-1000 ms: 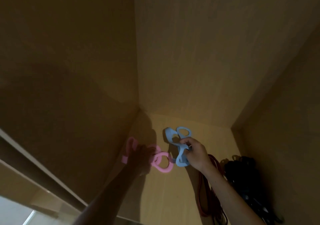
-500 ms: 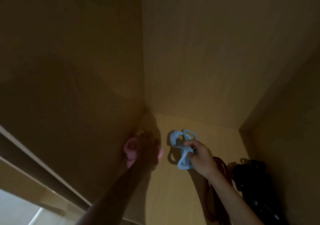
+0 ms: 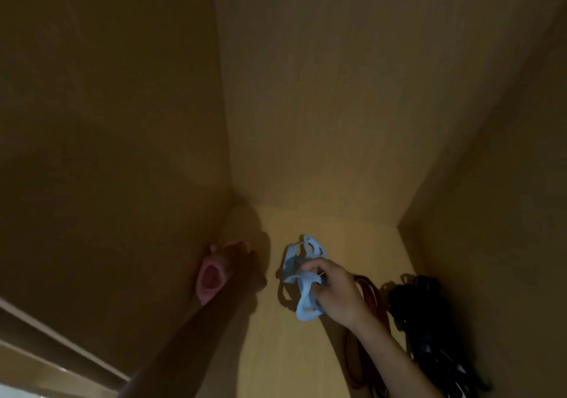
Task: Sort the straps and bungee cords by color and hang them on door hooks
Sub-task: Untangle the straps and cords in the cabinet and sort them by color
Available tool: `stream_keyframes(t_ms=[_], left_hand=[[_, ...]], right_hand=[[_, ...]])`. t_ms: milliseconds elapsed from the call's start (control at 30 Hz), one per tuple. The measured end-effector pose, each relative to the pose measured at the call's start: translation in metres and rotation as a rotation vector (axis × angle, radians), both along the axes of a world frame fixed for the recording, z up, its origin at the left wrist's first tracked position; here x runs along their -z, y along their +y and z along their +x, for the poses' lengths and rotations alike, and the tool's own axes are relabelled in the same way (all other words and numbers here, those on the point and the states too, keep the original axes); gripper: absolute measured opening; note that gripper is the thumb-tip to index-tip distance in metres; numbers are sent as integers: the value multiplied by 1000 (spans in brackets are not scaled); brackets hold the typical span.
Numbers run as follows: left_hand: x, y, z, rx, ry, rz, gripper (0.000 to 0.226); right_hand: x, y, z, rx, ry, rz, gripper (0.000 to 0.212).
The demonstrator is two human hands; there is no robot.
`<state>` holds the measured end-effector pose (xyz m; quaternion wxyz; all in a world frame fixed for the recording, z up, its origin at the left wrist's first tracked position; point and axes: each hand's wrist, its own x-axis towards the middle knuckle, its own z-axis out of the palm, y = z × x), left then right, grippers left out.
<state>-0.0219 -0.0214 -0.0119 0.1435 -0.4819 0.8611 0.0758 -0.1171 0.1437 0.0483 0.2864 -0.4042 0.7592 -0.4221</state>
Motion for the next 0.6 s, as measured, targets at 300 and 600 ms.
stream_keyframes(t_ms=[300,600], left_hand=[[-64,25,-16,367,803,792,48],[-92,9,-26,378,965,311,16]], right_hand=[[-23,-13,-24,117,-109,-222,36],[-48,-5,-36,98,-305,-246,17]])
